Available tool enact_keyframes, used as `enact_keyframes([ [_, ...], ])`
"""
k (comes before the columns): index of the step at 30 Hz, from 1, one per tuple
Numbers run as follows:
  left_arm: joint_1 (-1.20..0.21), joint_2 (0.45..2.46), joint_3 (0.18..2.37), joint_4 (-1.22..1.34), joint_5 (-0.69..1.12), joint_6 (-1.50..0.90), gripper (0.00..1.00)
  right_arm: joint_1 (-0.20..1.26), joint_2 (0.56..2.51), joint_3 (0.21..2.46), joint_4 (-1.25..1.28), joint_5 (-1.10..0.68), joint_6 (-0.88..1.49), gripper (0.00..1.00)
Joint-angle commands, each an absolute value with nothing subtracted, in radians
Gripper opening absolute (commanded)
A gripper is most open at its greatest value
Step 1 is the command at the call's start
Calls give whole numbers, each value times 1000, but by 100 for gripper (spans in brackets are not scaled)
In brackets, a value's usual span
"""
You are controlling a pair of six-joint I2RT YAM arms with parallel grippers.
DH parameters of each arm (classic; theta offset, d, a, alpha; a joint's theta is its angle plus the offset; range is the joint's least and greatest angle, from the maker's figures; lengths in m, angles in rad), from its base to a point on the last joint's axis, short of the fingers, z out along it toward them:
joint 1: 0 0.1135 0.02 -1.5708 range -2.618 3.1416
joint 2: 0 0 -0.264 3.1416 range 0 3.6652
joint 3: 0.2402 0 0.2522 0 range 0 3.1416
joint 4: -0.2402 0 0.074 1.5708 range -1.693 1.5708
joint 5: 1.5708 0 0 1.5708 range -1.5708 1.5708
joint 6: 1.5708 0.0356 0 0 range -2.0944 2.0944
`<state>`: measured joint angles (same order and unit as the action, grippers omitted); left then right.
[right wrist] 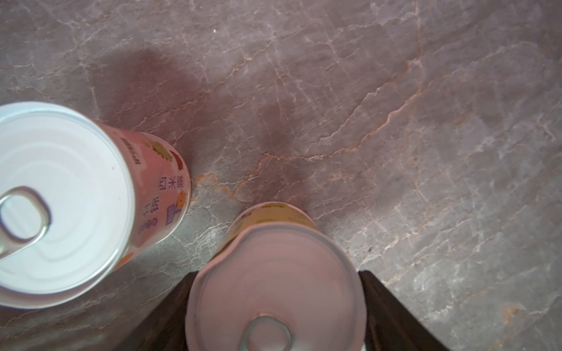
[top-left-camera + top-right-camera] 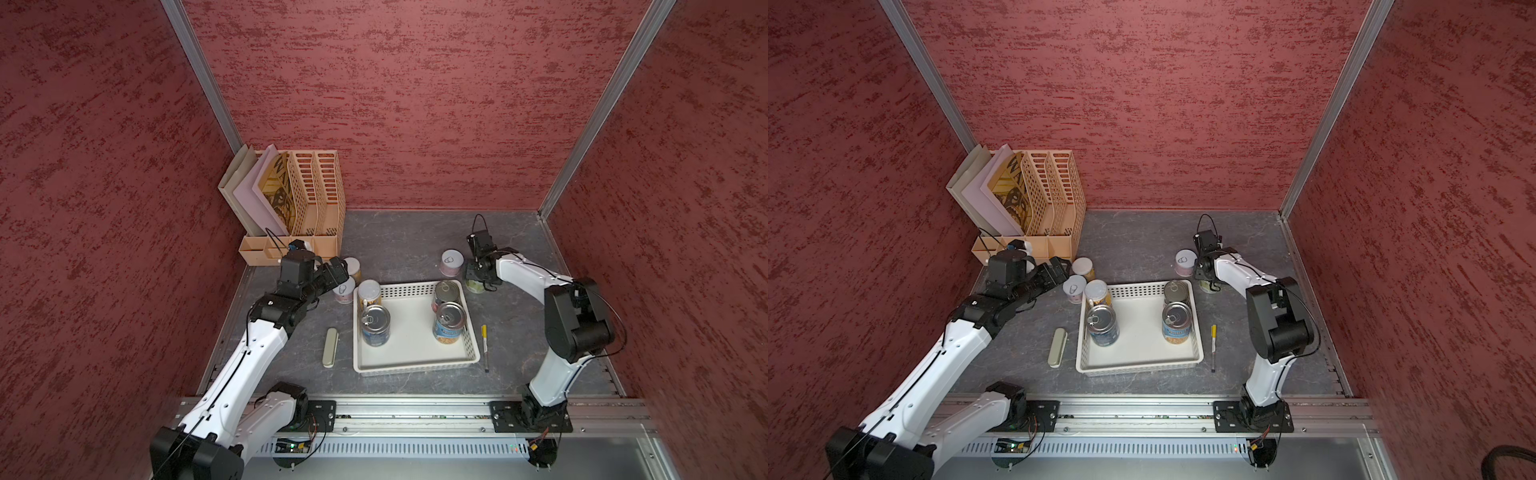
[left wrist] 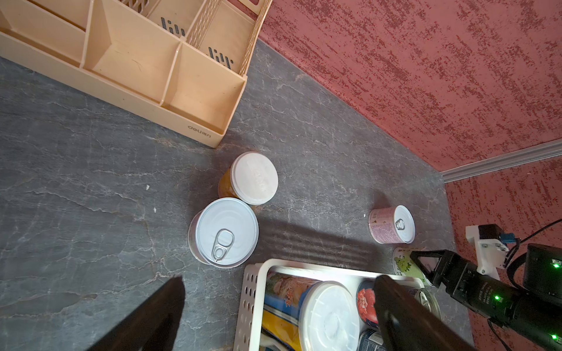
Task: Put the canned food in the basket
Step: Pick up the canned food from the center of the board.
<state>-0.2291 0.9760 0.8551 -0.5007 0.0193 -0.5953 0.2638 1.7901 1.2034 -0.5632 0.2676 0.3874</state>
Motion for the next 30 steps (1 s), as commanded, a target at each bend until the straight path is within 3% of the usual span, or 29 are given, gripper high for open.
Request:
enact_keyframes([
  [1, -221, 977, 879, -499, 22, -594, 100, 258, 1799, 1229, -549, 288, 376, 72],
  [8, -221, 981, 880, -497, 29, -595, 100, 256, 1755, 1211, -547, 274, 388, 65],
  [30, -221, 1002, 878, -490, 41, -596, 100, 317, 1278, 1009, -491, 201, 451, 55],
])
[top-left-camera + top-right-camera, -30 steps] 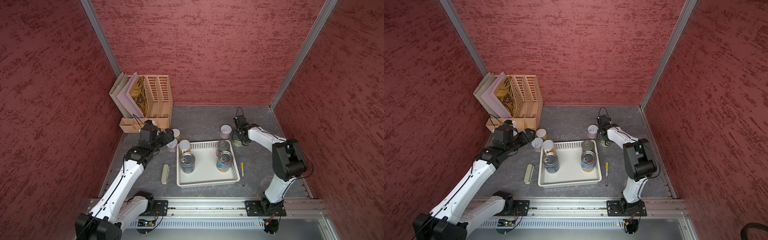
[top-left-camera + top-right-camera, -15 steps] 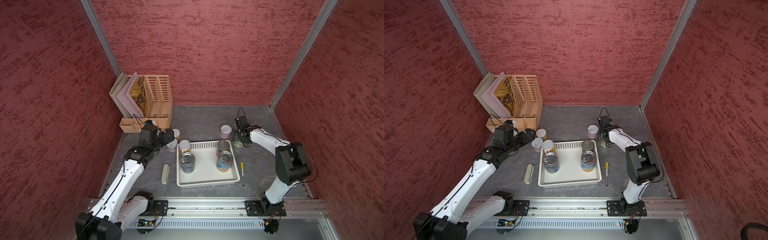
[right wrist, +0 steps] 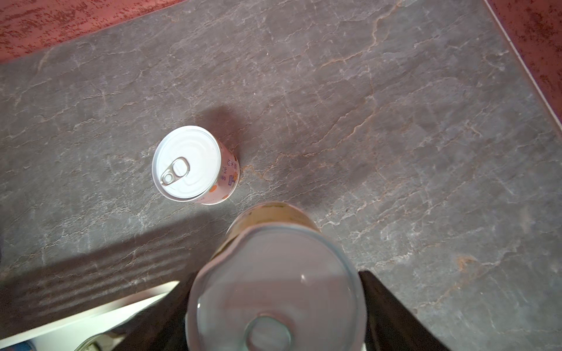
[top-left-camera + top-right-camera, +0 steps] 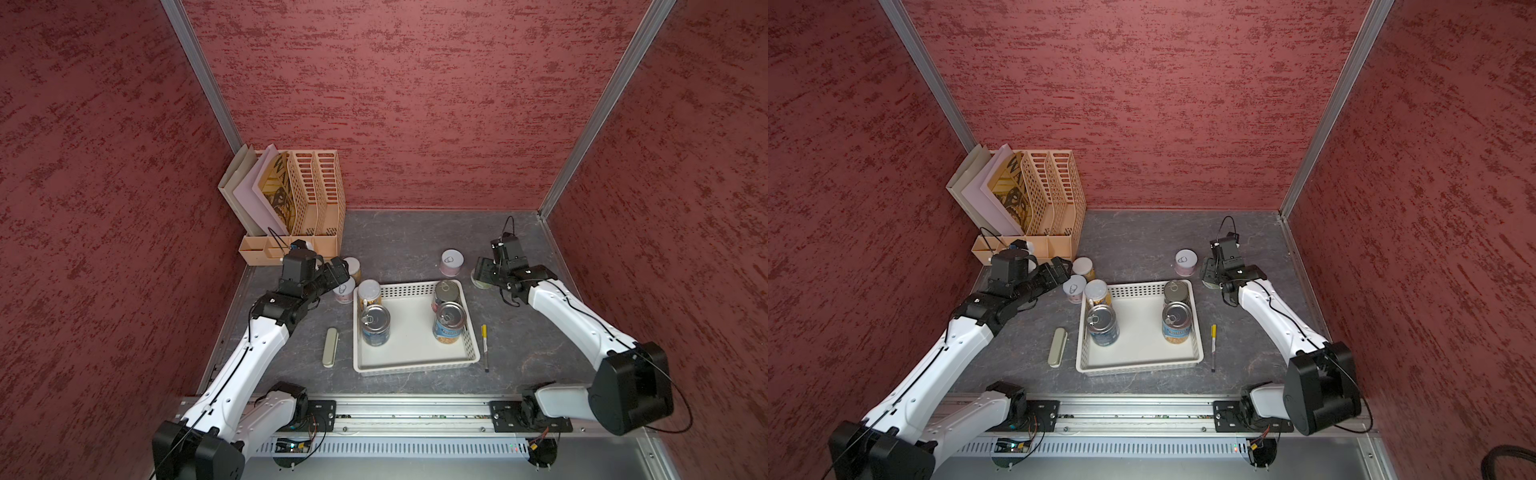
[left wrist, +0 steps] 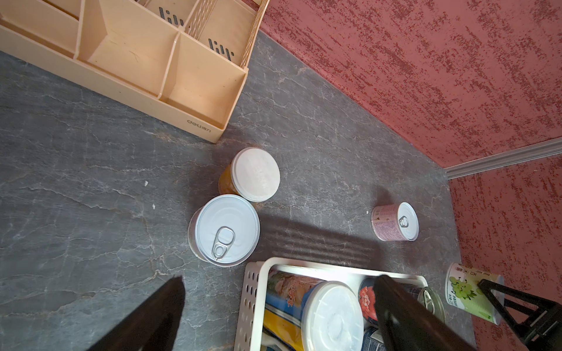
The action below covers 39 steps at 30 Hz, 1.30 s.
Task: Put the canned food in the basket
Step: Pick up the canned food from the center of the board, then place the canned food in the basket.
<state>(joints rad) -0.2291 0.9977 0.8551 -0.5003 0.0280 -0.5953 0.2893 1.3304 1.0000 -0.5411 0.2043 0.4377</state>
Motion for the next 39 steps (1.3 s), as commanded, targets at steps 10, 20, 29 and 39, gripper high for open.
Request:
enact_keyframes([
  [10, -220, 1005, 877, -486, 45, -596, 100, 559, 1157, 1022, -507, 375, 433, 53],
  [20, -221, 1005, 878, -487, 43, -596, 100, 833, 1179, 1089, -498, 541, 360, 52],
  [29, -221, 1016, 879, -490, 25, -593, 100, 1054, 1212, 1158, -521, 620, 337, 52],
  [39, -219, 1013, 878, -491, 23, -592, 100, 1222, 1294, 1188, -543, 637, 330, 52],
])
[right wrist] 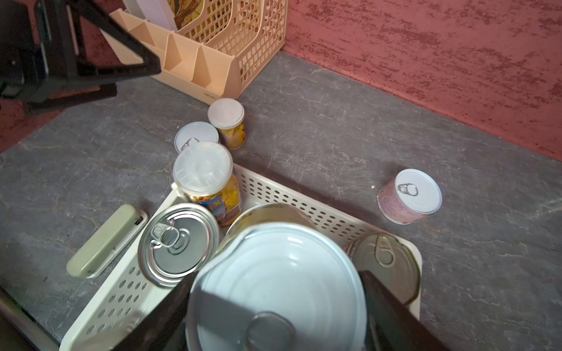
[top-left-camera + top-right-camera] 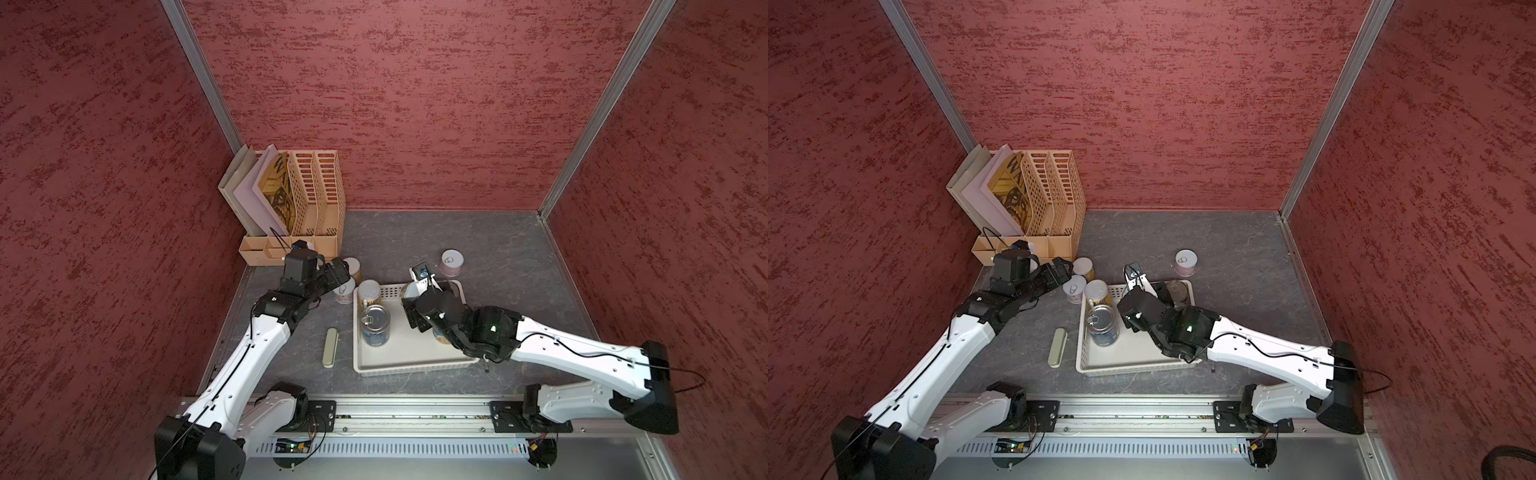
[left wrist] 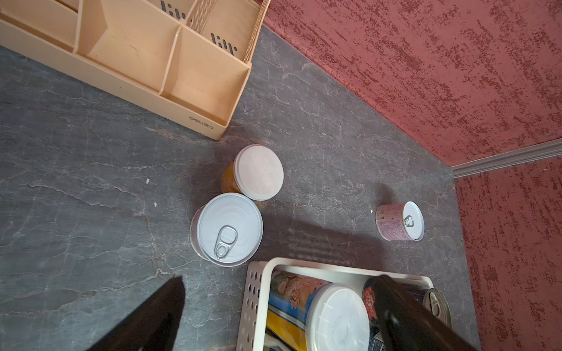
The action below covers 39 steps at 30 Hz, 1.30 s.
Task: Put the canned food in the basket
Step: Place the canned food in the basket.
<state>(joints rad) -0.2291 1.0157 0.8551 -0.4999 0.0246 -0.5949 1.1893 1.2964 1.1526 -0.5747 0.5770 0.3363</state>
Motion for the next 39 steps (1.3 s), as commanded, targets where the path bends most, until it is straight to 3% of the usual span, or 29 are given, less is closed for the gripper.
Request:
enact_keyframes([
  [1, -219, 1014, 878, -490, 24, -592, 100, 1238, 1297, 1181, -542, 640, 331, 52],
  [39, -218, 1022, 876, -489, 26, -593, 100, 1335, 1299, 881, -643, 510, 653, 52],
])
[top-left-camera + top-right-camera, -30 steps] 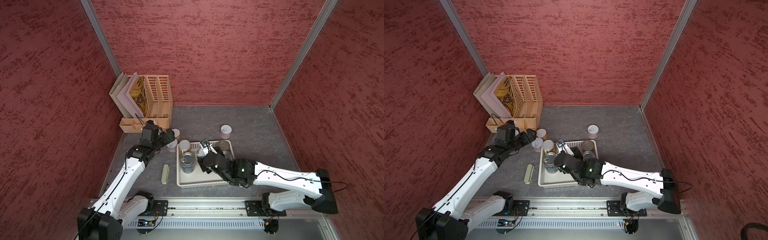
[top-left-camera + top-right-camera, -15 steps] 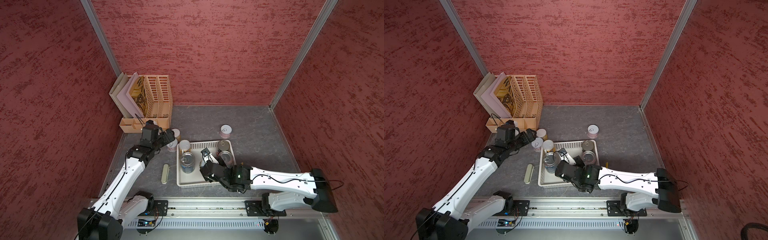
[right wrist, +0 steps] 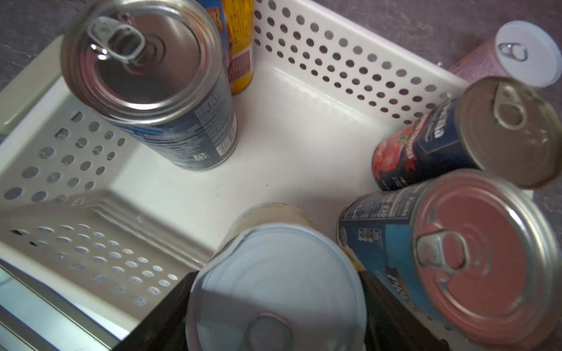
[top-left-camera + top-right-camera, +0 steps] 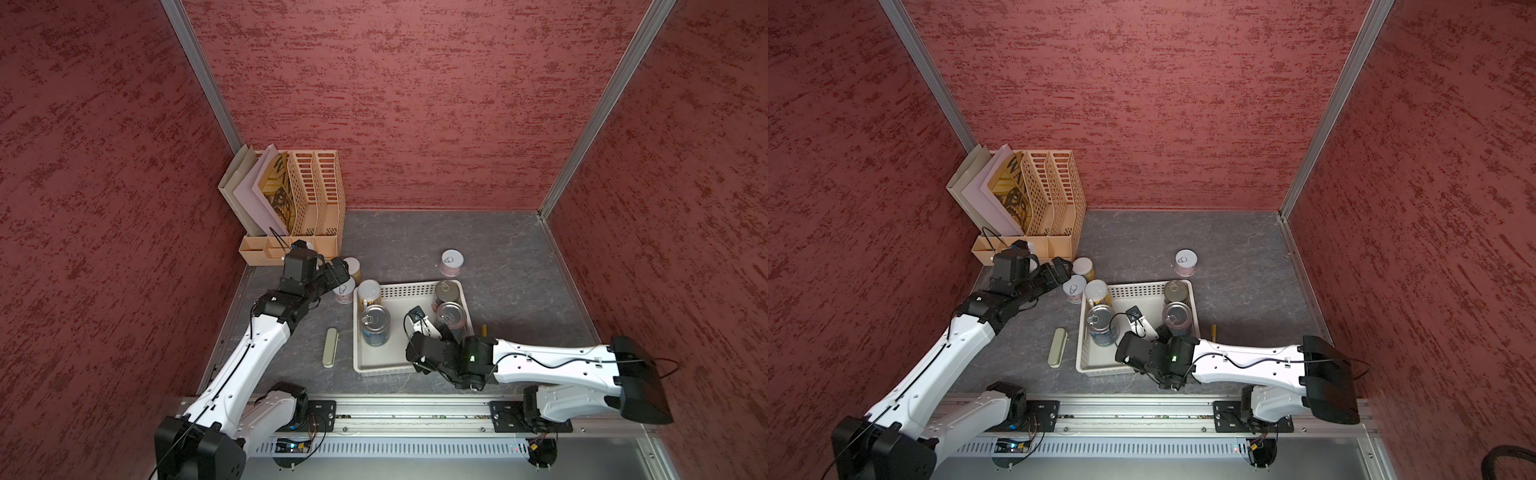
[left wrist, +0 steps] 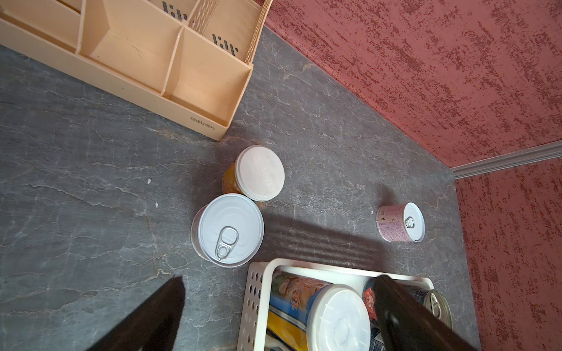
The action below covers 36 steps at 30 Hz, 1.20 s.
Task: Put the canned food in the basket
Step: Place the canned food in the basket.
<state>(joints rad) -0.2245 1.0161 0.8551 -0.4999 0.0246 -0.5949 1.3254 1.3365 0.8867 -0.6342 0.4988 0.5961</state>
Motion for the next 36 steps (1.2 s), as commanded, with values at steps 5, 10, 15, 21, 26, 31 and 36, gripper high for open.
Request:
enact_keyframes([
  [5, -218, 1025, 877, -487, 24, -593, 100, 1334, 1268, 842, -720, 531, 735, 53],
  [10, -218, 1027, 876, -488, 26, -594, 100, 1334, 1240, 801, -765, 498, 796, 52],
  [15, -218, 1030, 877, -487, 30, -594, 100, 1335, 1238, 776, -831, 512, 841, 52],
  [21, -218, 1030, 877, -487, 30, -595, 100, 1330, 1244, 766, -909, 574, 883, 54],
  [26, -218, 1029, 877, -489, 32, -594, 100, 1297, 1232, 751, -923, 585, 879, 53],
  [31, -218, 1030, 876, -486, 32, -596, 100, 1229, 1249, 709, -853, 498, 817, 53],
  [36, -218, 1034, 877, -486, 35, -595, 100, 1190, 1279, 713, -852, 489, 806, 52],
])
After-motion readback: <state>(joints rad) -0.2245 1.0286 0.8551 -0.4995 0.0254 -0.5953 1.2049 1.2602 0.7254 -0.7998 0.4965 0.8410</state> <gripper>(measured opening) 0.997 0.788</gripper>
